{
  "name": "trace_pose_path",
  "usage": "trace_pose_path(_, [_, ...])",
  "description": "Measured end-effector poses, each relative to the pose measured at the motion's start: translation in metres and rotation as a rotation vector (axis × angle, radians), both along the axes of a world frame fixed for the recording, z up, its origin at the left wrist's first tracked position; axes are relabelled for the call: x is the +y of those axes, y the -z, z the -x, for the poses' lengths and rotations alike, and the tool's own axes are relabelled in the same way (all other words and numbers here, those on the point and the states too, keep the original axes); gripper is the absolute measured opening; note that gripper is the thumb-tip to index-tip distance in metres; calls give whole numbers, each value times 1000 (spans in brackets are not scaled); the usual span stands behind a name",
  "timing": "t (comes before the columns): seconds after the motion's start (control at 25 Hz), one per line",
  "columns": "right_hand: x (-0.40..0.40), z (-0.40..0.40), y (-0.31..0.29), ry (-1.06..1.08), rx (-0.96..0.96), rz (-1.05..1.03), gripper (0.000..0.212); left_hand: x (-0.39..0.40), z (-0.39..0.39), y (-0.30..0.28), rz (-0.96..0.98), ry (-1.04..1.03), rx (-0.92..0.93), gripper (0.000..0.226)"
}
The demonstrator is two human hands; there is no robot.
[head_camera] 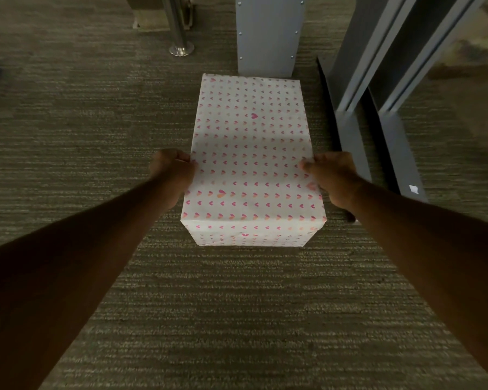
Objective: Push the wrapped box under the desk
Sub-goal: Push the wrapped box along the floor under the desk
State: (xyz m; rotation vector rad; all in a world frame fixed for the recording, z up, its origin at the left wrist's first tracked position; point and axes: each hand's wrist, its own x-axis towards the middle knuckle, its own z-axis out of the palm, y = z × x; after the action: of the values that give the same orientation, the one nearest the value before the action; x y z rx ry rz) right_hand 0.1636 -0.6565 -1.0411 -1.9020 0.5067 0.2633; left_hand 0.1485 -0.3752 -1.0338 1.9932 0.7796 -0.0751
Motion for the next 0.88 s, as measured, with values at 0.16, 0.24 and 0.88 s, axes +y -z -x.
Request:
trace_pose_path(0.16, [-16,-8,-6,-9,-26,-11,27,-16,-13,3,-3,3,-24,5])
trace_pose_path(0.24, [-29,-15,-10,-18,-36,-15,29,-28,-20,6,21,6,-32,5])
trace_pose_path(0.88, [-100,-63,0,30,-33,48,33,-102,-68,23,27,88,-80,15])
